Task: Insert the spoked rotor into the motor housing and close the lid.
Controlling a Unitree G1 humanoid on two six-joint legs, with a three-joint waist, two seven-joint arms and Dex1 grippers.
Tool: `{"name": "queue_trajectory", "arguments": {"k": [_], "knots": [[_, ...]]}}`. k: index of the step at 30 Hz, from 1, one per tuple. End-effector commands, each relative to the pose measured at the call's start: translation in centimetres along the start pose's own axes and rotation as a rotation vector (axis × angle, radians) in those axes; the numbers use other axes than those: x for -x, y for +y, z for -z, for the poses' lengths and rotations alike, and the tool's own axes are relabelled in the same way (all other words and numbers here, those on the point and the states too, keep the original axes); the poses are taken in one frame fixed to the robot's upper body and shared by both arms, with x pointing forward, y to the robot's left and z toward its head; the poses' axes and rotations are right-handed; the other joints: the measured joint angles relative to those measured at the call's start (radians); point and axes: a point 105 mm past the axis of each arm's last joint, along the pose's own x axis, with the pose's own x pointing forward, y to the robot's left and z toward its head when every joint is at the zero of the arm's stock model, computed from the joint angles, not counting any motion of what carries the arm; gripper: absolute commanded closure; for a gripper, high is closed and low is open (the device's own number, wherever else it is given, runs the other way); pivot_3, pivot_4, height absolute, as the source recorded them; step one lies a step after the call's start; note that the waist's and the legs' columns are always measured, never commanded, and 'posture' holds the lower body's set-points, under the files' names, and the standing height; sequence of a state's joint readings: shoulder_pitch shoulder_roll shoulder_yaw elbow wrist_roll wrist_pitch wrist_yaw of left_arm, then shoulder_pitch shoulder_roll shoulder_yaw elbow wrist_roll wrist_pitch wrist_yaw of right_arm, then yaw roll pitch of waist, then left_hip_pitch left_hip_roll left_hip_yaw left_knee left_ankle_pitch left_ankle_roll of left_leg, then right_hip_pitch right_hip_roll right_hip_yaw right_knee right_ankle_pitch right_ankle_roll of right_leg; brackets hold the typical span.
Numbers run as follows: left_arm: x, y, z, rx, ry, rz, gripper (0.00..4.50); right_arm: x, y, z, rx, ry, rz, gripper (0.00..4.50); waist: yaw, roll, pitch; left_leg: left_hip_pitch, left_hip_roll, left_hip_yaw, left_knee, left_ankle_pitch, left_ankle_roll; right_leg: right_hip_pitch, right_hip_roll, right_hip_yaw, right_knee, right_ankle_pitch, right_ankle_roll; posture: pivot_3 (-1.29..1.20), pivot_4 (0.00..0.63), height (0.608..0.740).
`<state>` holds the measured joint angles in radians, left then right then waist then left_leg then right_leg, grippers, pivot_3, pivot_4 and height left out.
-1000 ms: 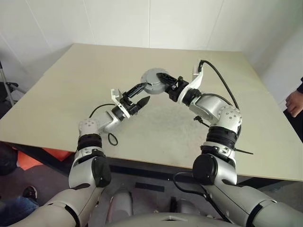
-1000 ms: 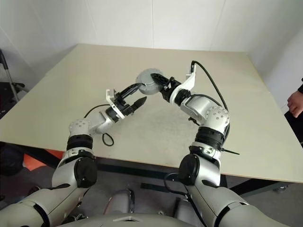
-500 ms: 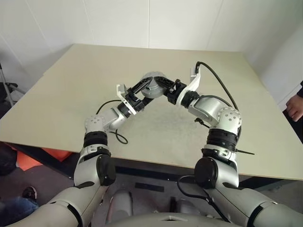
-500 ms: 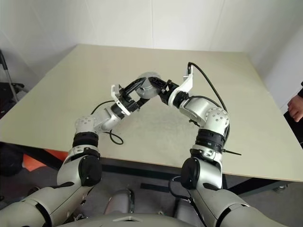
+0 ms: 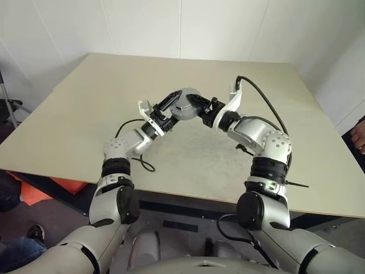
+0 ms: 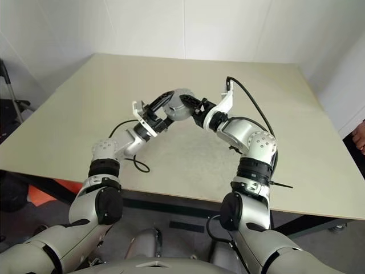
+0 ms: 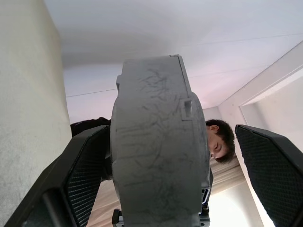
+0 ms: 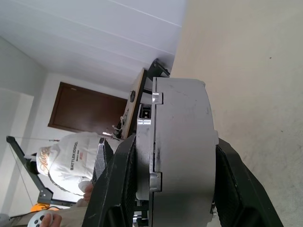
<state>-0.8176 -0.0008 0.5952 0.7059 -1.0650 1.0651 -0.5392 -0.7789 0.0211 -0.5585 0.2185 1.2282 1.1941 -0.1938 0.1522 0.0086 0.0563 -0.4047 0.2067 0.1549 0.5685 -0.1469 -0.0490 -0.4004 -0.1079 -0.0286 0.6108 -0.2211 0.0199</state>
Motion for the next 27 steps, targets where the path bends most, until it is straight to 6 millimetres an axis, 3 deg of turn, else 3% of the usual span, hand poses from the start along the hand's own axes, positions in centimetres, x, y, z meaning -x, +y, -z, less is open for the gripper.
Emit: {"name": "queue_trajectory", "arguments": {"k": [1, 7, 8, 17, 24, 27], "knots": [[-0.6, -0.8, -0.5, -0.040, 0.002, 0.021, 0.40, 0.4, 2.9, -0.9, 0.044, -0.036, -0.111, 2.39, 0.000, 0.000, 0.000, 0.000, 0.000, 0.000, 0.000, 0.000, 0.000, 0.000, 0.000, 0.000, 0.000, 0.000, 0.000, 0.00, 0.000, 0.740], [0.1, 0.0, -1.0, -0.043, -0.019, 0.018, 2.33, 0.4, 2.9, -0.9, 0.044, -0.037, -0.107, 2.39, 0.000, 0.000, 0.000, 0.000, 0.000, 0.000, 0.001, 0.000, 0.000, 0.000, 0.000, 0.000, 0.001, 0.000, 0.000, 0.00, 0.000, 0.740], [0.2, 0.2, -1.1, -0.043, -0.022, 0.017, 2.42, 0.4, 2.9, -0.9, 0.044, -0.037, -0.106, 2.39, 0.000, 0.000, 0.000, 0.000, 0.000, 0.000, 0.002, 0.000, 0.000, 0.000, 0.000, 0.000, 0.002, 0.000, 0.000, 0.00, 0.000, 0.740], [0.3, 0.9, -1.0, -0.047, 0.016, 0.006, 2.42, 0.3, 3.1, -1.2, 0.057, -0.043, -0.124, 2.39, 0.000, 0.000, 0.000, 0.000, 0.000, -0.001, 0.004, 0.000, 0.000, 0.000, 0.000, 0.000, 0.005, 0.000, 0.000, 0.00, 0.000, 0.740], [0.6, 1.5, -1.3, -0.050, 0.003, -0.010, 2.42, 0.3, 2.3, -1.8, 0.118, -0.087, -0.066, 0.03, 0.001, 0.000, 0.000, 0.000, 0.000, -0.001, 0.004, 0.000, 0.000, 0.000, 0.000, 0.000, 0.005, 0.000, 0.000, 0.00, 0.000, 0.740], [0.8, 1.7, -1.6, -0.061, -0.015, -0.021, 2.42, 0.3, 2.0, -2.2, 0.142, -0.112, -0.046, 0.03, 0.001, 0.000, 0.000, 0.000, 0.000, -0.002, 0.005, 0.000, 0.000, 0.000, 0.000, 0.000, 0.006, 0.000, 0.000, 0.00, 0.000, 0.740]]}}
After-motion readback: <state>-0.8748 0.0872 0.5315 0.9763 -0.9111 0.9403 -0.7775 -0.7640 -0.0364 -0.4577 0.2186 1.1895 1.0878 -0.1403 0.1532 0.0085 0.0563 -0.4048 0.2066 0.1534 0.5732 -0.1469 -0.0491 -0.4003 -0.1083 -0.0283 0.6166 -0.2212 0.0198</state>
